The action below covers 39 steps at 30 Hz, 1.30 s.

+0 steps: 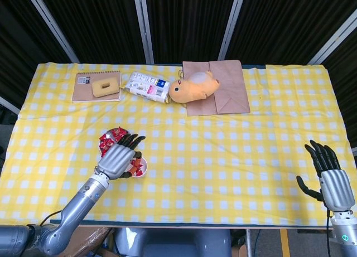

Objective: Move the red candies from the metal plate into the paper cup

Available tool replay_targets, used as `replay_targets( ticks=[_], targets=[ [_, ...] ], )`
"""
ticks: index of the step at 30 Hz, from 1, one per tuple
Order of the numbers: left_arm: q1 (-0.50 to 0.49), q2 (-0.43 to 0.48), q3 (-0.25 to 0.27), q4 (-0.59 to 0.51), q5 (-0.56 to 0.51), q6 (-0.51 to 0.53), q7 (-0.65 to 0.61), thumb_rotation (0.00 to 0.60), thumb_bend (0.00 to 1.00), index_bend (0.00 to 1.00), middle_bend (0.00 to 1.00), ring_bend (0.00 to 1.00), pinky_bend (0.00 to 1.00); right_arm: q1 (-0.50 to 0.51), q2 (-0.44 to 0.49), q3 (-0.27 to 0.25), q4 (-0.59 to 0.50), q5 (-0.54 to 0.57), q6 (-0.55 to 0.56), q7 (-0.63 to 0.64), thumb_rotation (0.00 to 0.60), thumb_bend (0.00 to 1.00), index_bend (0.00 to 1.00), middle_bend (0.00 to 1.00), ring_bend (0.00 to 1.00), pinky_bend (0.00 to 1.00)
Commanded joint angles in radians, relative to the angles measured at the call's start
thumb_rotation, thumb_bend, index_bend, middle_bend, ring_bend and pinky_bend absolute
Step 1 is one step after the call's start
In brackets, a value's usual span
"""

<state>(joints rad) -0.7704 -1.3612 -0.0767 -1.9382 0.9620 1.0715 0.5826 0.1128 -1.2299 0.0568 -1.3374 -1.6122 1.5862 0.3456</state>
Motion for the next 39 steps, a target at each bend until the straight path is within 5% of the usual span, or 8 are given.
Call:
replay_targets(
  ticks=[1,8,23,30,39],
  targets=[
    [-0.003,-0.013,0.002,0.012,-0.005,-0.007,-0.003,0.600,0.47,0.59,0.04,0.00,0.00,0.000,-0.001,0.000,0.001,-0.001,0.001,0.000,0.600,0.42,0.00,0.00,0.00,0.00],
    [-0.009,-0.026,0.010,0.028,-0.004,-0.022,-0.005,0.600,0.31,0.50,0.00,0.00,0.00,0.000,-0.002,0.000,0.003,-0.001,0.001,0.001,0.600,0.42,0.00,0.00,0.00,0.00],
    [0.003,0.055,-0.042,0.012,-0.020,0.034,-0.027,0.600,0.26,0.47,0.00,0.00,0.00,-0.001,-0.004,-0.001,0.008,-0.004,0.007,0.006,0.600,0.42,0.00,0.00,0.00,0.00],
    [0.002,0.087,-0.048,0.101,-0.143,0.035,0.016,0.600,0.21,0.42,0.00,0.00,0.00,0.001,-0.005,-0.002,0.009,-0.007,0.005,0.007,0.600,0.42,0.00,0.00,0.00,0.00],
    [-0.051,-0.007,-0.052,0.295,-0.297,-0.032,0.078,0.600,0.20,0.41,0.00,0.00,0.00,0.004,-0.007,-0.005,0.008,-0.008,-0.002,0.004,0.600,0.42,0.00,0.00,0.00,0.00]
  ],
)
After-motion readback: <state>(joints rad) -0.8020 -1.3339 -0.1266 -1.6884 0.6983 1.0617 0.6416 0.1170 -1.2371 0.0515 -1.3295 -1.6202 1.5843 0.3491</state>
